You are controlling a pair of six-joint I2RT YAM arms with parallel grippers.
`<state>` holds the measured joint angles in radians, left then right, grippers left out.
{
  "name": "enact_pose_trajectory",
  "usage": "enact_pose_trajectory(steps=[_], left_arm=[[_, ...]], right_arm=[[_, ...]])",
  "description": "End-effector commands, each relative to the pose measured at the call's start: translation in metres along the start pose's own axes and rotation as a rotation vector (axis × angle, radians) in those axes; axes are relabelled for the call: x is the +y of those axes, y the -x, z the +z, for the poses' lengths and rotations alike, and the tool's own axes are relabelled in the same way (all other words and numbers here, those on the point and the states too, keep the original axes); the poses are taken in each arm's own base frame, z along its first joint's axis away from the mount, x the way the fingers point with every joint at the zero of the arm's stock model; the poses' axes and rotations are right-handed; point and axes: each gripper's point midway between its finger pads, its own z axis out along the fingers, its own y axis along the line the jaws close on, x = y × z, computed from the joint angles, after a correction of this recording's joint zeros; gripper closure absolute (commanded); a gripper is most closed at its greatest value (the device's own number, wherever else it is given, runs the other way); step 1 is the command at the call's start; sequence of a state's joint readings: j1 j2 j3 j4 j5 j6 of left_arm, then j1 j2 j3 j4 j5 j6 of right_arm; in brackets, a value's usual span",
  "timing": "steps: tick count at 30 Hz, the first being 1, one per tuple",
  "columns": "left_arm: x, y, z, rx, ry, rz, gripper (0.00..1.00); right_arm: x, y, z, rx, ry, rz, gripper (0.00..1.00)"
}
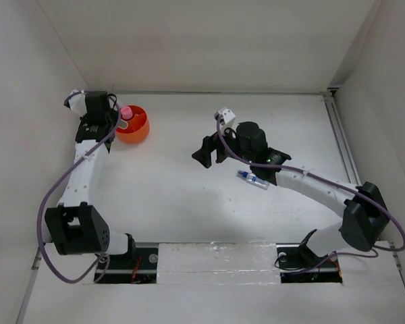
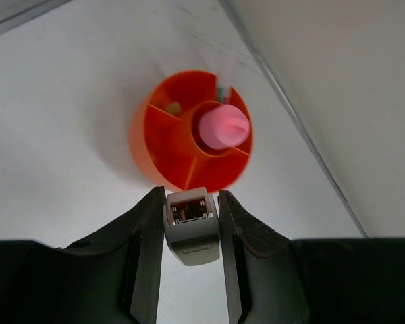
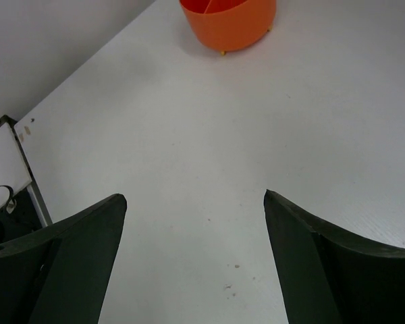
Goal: Sort the stationery into containers
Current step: Place the stationery into the container
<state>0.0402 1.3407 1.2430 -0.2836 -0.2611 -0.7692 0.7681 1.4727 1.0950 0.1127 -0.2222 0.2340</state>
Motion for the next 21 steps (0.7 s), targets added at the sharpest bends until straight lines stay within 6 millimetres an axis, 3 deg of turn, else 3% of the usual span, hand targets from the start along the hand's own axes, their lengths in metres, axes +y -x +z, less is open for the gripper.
enact_pose_trajectory(steps=[1,5,9,16,19,21], left_arm=[[0.012,0.045,0.001,-0.175,0.162,-0.063,1.0],[0.009,0.038,0.035,-0.147,0.238,-0.049,1.0],[0.008,0.033,0.054,-0.123,0.281,-0.034,1.0],[0.021,0.029,0.075,-0.104,0.32,-0.025,1.0],[0.027,0.015,0.082,-0.072,0.311,-0.022,1.0],[0.019,0.014,0.085,-0.071,0.27,-0.038,1.0]], right_arm=[[-0.005,0.019,-0.022,-0.066,-0.041,-0.029,0.11],[-0.005,0.023,-0.036,-0.089,-0.046,-0.031,0.1],[-0.008,0.021,-0.041,-0.079,-0.048,-0.036,0.09],[-0.007,0.016,-0.041,-0.069,-0.042,-0.034,0.09],[-0.007,0.016,-0.041,-0.069,-0.042,-0.034,0.09],[-0.007,0.016,-0.041,-0.069,-0.042,-0.034,0.09]])
